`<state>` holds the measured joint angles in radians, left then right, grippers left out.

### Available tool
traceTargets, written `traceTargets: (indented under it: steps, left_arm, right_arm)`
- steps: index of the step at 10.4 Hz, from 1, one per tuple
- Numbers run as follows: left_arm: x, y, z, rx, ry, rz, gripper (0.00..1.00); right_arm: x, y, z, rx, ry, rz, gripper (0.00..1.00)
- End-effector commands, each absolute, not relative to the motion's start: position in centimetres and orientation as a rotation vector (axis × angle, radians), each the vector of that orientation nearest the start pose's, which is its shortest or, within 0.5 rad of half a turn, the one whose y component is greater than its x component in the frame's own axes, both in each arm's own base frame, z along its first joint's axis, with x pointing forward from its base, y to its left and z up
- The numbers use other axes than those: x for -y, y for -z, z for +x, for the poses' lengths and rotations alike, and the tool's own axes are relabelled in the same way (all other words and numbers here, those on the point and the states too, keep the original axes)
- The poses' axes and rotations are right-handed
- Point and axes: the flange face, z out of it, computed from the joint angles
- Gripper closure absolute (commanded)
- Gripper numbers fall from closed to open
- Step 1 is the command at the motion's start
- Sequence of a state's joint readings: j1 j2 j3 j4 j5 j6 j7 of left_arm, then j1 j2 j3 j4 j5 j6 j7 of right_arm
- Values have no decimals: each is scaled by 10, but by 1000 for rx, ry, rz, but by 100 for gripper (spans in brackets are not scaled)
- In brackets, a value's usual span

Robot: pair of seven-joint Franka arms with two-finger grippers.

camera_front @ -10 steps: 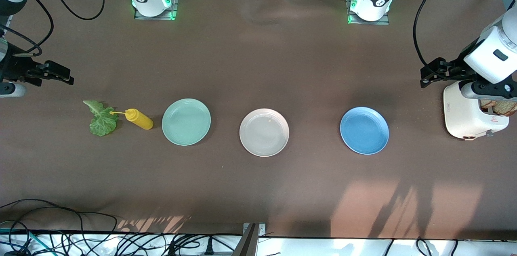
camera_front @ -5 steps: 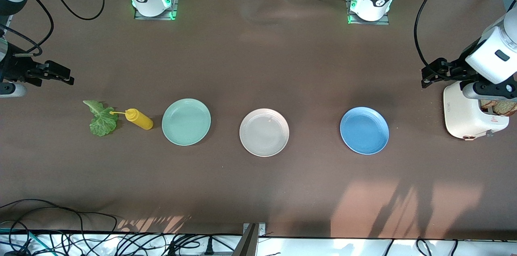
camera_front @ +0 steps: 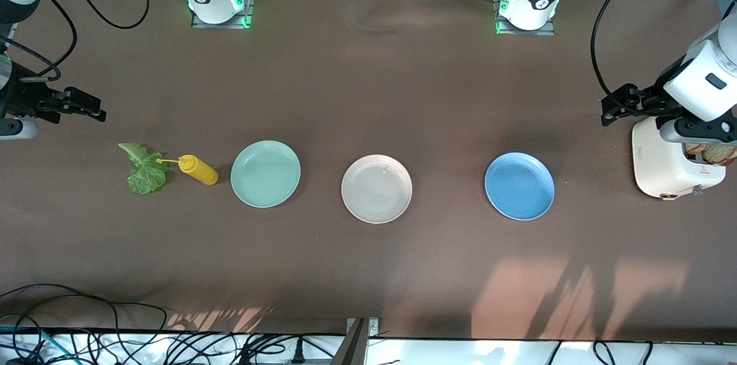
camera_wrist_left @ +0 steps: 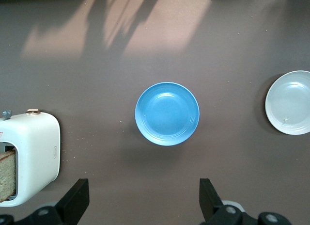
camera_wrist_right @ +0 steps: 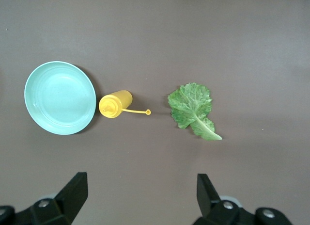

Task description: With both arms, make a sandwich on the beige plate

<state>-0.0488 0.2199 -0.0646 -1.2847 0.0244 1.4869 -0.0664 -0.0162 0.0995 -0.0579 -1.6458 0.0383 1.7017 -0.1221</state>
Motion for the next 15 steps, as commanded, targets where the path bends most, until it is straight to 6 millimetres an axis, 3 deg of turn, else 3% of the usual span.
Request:
traceTargets:
  steps: [1, 6, 8, 12, 15]
  left_arm:
    - [55, -616, 612, -64, -56, -3151, 0]
    - [60, -615, 609, -56, -78, -3149, 0]
    - [62, -605, 613, -58, -110, -3148, 0]
    - [31, -613, 613, 4, -85, -3149, 0]
    - [25, -626, 607, -92, -53, -3151, 0]
  right_arm:
    - [39, -547, 590, 50, -56, -3090, 0]
    - [41, -549, 590, 55, -52, -3092, 0]
    - [41, -556, 591, 63, -32, -3089, 0]
    - [34, -545, 595, 81, -68, -3088, 0]
    - [22, -547, 597, 110, -59, -3088, 0]
